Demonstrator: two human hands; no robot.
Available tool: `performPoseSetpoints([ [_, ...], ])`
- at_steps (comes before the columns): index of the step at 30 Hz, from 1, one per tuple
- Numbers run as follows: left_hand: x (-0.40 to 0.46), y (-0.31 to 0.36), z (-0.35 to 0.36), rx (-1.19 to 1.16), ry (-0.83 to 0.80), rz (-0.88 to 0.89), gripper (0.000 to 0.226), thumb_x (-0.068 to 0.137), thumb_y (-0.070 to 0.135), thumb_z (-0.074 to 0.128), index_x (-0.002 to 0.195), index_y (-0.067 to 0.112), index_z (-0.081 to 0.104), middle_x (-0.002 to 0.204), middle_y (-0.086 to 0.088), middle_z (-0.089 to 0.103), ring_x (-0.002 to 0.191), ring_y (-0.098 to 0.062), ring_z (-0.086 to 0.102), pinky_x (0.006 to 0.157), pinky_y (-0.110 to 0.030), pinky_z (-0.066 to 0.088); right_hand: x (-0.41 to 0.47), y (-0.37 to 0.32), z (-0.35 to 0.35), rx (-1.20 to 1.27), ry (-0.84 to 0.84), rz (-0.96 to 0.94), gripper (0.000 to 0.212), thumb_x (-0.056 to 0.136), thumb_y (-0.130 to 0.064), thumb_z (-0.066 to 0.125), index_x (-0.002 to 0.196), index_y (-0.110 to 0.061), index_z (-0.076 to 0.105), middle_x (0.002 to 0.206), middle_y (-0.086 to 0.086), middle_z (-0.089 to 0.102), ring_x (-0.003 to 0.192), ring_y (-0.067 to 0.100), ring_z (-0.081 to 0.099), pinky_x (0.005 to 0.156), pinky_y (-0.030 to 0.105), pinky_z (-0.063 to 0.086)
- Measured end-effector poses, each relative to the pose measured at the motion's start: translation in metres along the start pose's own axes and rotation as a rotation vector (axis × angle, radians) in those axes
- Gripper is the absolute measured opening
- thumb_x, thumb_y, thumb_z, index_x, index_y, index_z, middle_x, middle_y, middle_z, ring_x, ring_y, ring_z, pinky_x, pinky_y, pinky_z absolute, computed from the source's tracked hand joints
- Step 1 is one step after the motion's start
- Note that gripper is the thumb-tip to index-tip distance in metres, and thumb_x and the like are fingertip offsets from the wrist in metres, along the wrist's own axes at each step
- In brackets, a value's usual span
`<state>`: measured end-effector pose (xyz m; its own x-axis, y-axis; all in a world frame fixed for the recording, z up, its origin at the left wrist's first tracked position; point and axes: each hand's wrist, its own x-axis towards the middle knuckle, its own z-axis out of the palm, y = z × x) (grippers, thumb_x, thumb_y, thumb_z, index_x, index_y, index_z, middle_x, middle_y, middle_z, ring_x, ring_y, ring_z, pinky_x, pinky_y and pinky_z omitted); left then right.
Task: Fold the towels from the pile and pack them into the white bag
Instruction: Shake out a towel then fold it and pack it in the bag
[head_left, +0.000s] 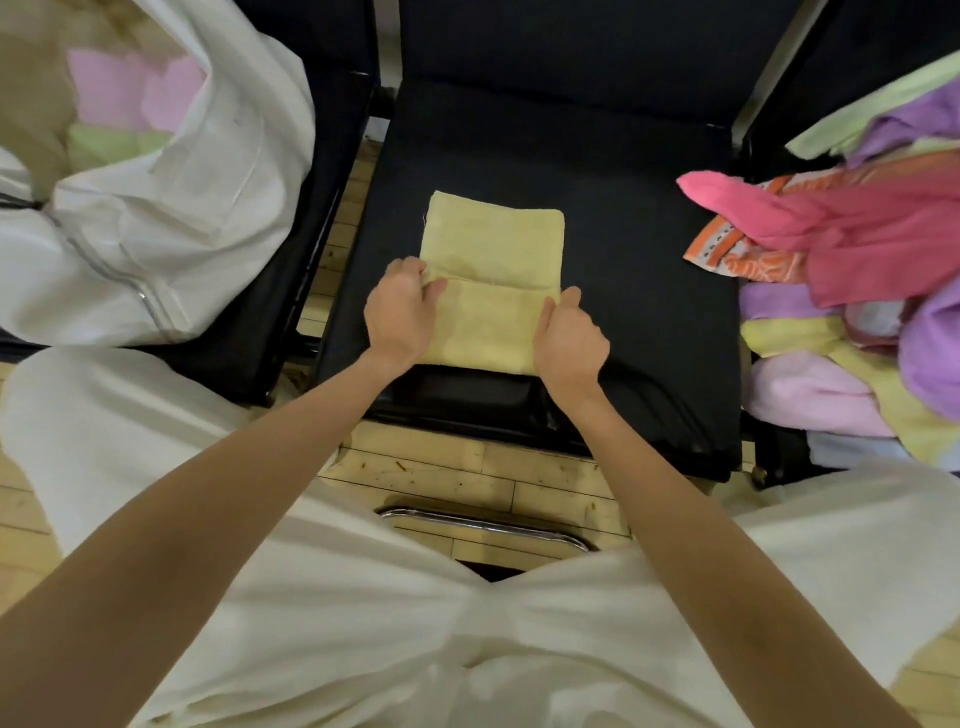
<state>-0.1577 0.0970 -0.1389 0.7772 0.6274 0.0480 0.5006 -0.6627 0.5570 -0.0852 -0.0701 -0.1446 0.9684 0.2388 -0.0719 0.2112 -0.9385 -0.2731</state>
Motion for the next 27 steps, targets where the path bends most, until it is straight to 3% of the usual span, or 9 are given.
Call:
performPoseSetpoints([
  [3, -0.001, -0.002, 0.006, 0.140, -0.018, 0.049, 0.027, 0.095, 0.027, 0.055, 0.111, 0.005, 0.055, 0.109, -0.012, 0.055, 0.093, -0.028, 0.057, 0.069, -0.035, 0.045, 0.002, -0.001, 0.004, -0.059, -0.069, 0.029, 0.021, 0.101, -0.023, 0.038, 0.113, -0.006, 0.043, 0.090, 0.008, 0.064, 0.081, 0.028, 0.065, 0.057, 0.032, 0.035],
  [6, -0.003, -0.001, 0.008, 0.229, 0.000, 0.073, 0.034, 0.088, 0.017, 0.060, 0.119, 0.005, 0.050, 0.115, -0.015, 0.048, 0.099, -0.028, 0.050, 0.069, -0.030, 0.041, 0.007, 0.000, 0.007, 0.013, -0.086, 0.061, 0.022, 0.097, -0.016, 0.045, 0.115, -0.005, 0.040, 0.109, 0.013, 0.055, 0.097, 0.028, 0.057, 0.064, 0.033, 0.039],
  [8, -0.003, 0.000, 0.002, 0.256, 0.023, 0.186, 0.043, 0.080, 0.007, 0.064, 0.121, 0.006, 0.052, 0.120, -0.017, 0.048, 0.104, -0.031, 0.048, 0.079, -0.036, 0.044, 0.008, 0.004, 0.002, 0.063, -0.031, -0.072, 0.026, 0.093, -0.012, 0.049, 0.117, -0.005, 0.043, 0.116, 0.014, 0.048, 0.102, 0.026, 0.050, 0.079, 0.032, 0.044],
  [10, -0.004, -0.001, -0.012, 0.224, -0.021, 0.369, 0.038, 0.078, 0.006, 0.065, 0.116, 0.007, 0.058, 0.124, -0.016, 0.050, 0.113, -0.033, 0.047, 0.090, -0.043, 0.044, 0.002, 0.010, -0.010, 0.128, -0.016, -0.291, 0.031, 0.092, -0.013, 0.053, 0.122, -0.006, 0.048, 0.121, 0.012, 0.048, 0.108, 0.026, 0.048, 0.093, 0.033, 0.041],
  [13, -0.010, -0.015, -0.035, 0.118, -0.252, 0.570, 0.028, 0.086, 0.012, 0.064, 0.113, 0.008, 0.065, 0.125, -0.009, 0.056, 0.120, -0.026, 0.050, 0.102, -0.039, 0.040, -0.012, 0.021, -0.033, 0.178, -0.231, -0.558, 0.037, 0.093, -0.013, 0.051, 0.129, -0.003, 0.050, 0.132, 0.012, 0.051, 0.121, 0.028, 0.047, 0.103, 0.039, 0.038],
  [16, -0.016, -0.032, -0.048, 0.191, -0.449, 0.641, 0.042, 0.084, 0.023, 0.070, 0.123, 0.008, 0.063, 0.132, -0.007, 0.058, 0.127, -0.023, 0.049, 0.109, -0.033, 0.033, -0.020, 0.032, -0.043, 0.052, -0.480, -0.639, 0.037, 0.088, -0.008, 0.052, 0.122, 0.004, 0.051, 0.126, 0.019, 0.054, 0.117, 0.034, 0.050, 0.099, 0.044, 0.041],
  [21, -0.021, -0.033, -0.050, 0.445, -0.542, 0.666, 0.049, 0.090, 0.025, 0.061, 0.135, 0.008, 0.053, 0.143, -0.007, 0.049, 0.137, -0.021, 0.038, 0.115, -0.031, 0.023, -0.016, 0.028, -0.044, -0.128, -0.468, -0.621, 0.028, 0.083, -0.010, 0.052, 0.110, -0.006, 0.055, 0.112, 0.010, 0.059, 0.103, 0.030, 0.056, 0.090, 0.040, 0.044],
  [23, -0.020, -0.026, -0.048, 0.486, -0.546, 0.647, 0.042, 0.088, 0.024, 0.060, 0.126, 0.006, 0.060, 0.133, -0.009, 0.057, 0.128, -0.024, 0.048, 0.110, -0.036, 0.036, -0.013, 0.021, -0.042, -0.187, -0.421, -0.609, 0.019, 0.083, -0.006, 0.050, 0.101, -0.009, 0.057, 0.102, 0.008, 0.060, 0.093, 0.028, 0.057, 0.081, 0.033, 0.041],
  [27, -0.014, -0.013, -0.054, 0.393, -0.492, 0.510, 0.025, 0.081, 0.025, 0.064, 0.099, 0.010, 0.071, 0.099, -0.005, 0.069, 0.092, -0.024, 0.063, 0.083, -0.041, 0.052, -0.009, 0.018, -0.044, -0.202, -0.333, -0.564, 0.014, 0.088, -0.005, 0.046, 0.093, -0.009, 0.059, 0.096, 0.009, 0.060, 0.088, 0.027, 0.054, 0.074, 0.027, 0.032],
])
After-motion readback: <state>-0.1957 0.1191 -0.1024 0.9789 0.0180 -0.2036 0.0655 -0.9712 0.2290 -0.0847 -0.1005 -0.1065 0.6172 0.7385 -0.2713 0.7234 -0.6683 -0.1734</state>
